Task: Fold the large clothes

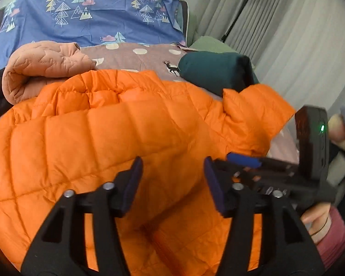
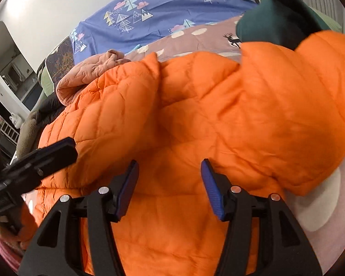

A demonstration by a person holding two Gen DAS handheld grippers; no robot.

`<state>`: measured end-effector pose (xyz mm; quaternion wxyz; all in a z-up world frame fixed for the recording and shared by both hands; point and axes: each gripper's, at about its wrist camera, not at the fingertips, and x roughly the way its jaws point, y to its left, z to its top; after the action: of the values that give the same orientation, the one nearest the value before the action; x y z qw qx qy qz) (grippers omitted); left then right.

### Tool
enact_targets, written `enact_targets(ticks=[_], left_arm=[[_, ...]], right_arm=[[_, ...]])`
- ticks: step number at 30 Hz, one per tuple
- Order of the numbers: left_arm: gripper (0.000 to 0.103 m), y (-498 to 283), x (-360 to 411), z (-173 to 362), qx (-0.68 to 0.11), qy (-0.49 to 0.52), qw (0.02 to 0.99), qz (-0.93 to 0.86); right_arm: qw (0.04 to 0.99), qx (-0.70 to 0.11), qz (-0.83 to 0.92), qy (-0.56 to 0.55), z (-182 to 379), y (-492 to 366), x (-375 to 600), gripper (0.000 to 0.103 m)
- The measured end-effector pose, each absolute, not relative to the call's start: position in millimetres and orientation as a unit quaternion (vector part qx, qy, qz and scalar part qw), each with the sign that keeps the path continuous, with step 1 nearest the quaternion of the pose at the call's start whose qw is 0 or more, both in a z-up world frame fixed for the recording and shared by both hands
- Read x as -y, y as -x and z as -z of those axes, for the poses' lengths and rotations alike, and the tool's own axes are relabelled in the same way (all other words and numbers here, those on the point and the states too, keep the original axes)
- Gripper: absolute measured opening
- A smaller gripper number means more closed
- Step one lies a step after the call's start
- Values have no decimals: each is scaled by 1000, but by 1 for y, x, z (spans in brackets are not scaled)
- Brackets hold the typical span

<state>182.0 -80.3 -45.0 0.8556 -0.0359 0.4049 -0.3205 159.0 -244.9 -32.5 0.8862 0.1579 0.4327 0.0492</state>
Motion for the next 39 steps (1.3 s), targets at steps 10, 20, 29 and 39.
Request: enact_targets(ticks=[10,20,29,39], left_arm=[[58,-184,4,47,-392,24,891,228],[44,-183,17,43,-369,-43,907,198],[49,-202,44,93,-384,-91,902,174],[55,-202,38,100,-382,-78,903,181]], right_arm=[[869,-446,-102,-189,41,-196,230,82],[943,-324,-2,-75,-32,-165,205,8],[904,-414,51,-92,35,-182,234,34],[905,-419,7,-64,40,-197,200,22]])
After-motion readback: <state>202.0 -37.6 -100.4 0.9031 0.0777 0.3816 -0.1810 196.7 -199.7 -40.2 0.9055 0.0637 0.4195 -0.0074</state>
